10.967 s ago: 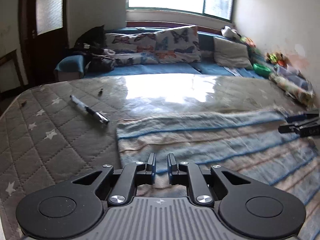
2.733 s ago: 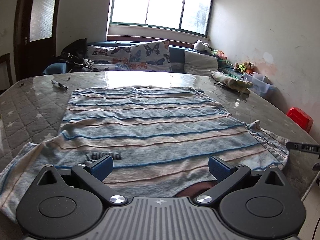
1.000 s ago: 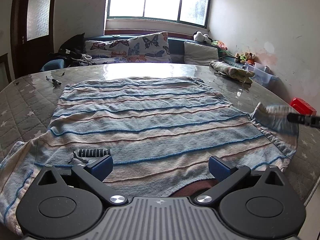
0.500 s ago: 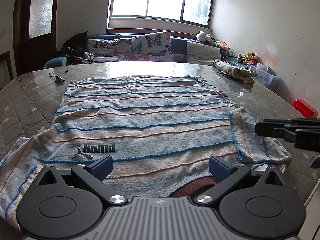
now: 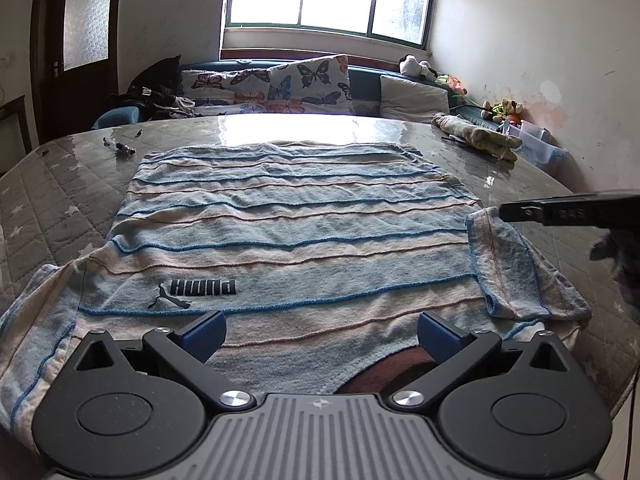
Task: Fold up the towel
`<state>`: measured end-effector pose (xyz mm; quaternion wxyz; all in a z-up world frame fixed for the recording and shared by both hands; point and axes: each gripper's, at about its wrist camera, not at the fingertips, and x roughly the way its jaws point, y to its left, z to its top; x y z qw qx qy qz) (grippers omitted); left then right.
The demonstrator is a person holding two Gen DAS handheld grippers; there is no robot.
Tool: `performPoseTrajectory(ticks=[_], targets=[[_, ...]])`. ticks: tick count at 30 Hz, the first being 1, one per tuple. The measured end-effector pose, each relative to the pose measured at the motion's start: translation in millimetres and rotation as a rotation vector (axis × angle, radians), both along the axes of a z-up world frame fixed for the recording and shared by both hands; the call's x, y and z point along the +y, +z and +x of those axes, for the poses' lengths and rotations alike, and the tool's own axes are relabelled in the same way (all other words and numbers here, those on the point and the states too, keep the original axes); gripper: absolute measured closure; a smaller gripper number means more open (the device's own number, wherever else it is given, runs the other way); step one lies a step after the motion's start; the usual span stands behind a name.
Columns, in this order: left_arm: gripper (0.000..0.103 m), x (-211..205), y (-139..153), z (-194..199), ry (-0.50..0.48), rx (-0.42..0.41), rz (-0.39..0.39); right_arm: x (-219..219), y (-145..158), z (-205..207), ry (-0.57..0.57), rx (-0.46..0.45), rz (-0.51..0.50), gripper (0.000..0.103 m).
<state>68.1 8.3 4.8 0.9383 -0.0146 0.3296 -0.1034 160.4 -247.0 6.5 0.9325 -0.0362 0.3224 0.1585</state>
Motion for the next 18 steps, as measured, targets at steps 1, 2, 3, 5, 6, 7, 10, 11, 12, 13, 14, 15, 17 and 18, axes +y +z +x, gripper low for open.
performPoseTrajectory(ticks=[1,2,3,5,6,7,10,11,12,13,14,15,17,18], targets=[[0.0,0.1,-0.4,0.0,0.001,0.002,0.002,2.3,-3.5,4.7,0.006,0.009,-0.006,0.084],[0.0,0.4,-0.5,-0.1,0.002,0.004,0.003,4.6,-7.1,8.2,0.011,0.018,-0.015,0.084],[0.0,0.8,-0.6,-0.1,0.003,0.005,0.004,6.9,-10.9,11.3,0.017,0.025,-0.026,0.084],[0.0,1.9,-0.5,-0.2,0.006,0.006,0.005,9.1,-17.6,14.7,0.024,0.037,-0.036,0.085],[0.0,2.4,-0.2,-0.3,0.008,0.006,0.006,9.6,-18.3,14.2,0.026,0.034,-0.041,0.084],[0.0,2.9,0.1,-0.5,0.009,0.006,0.007,9.9,-17.4,12.7,0.029,0.029,-0.045,0.084],[0.0,5.5,2.2,-2.2,0.015,-0.001,0.008,9.0,-12.1,5.4,0.039,0.015,-0.047,0.083],[0.0,7.2,2.8,-2.9,0.018,-0.004,0.006,8.3,-9.7,2.2,0.043,0.011,-0.045,0.083],[0.0,8.8,3.4,-3.6,0.022,-0.006,0.003,7.4,-5.6,-4.8,0.053,0.003,-0.046,0.083],[0.0,10.6,3.8,-4.3,0.029,-0.007,0.0,6.9,-2.5,-12.2,0.061,-0.004,-0.048,0.083],[0.0,12.3,4.2,-5.1,0.035,-0.008,-0.002,6.8,-1.3,-19.4,0.069,-0.005,-0.048,0.083],[0.0,13.7,4.4,-5.9,0.041,-0.008,-0.004,6.7,-0.6,-26.9,0.078,-0.005,-0.046,0.083],[0.0,16.2,5.1,-8.1,0.051,-0.009,-0.006,7.0,-0.7,-40.1,0.091,-0.007,-0.047,0.083],[0.0,17.4,5.4,-9.3,0.055,-0.01,-0.007,7.6,-2.3,-44.9,0.093,-0.009,-0.05,0.083]])
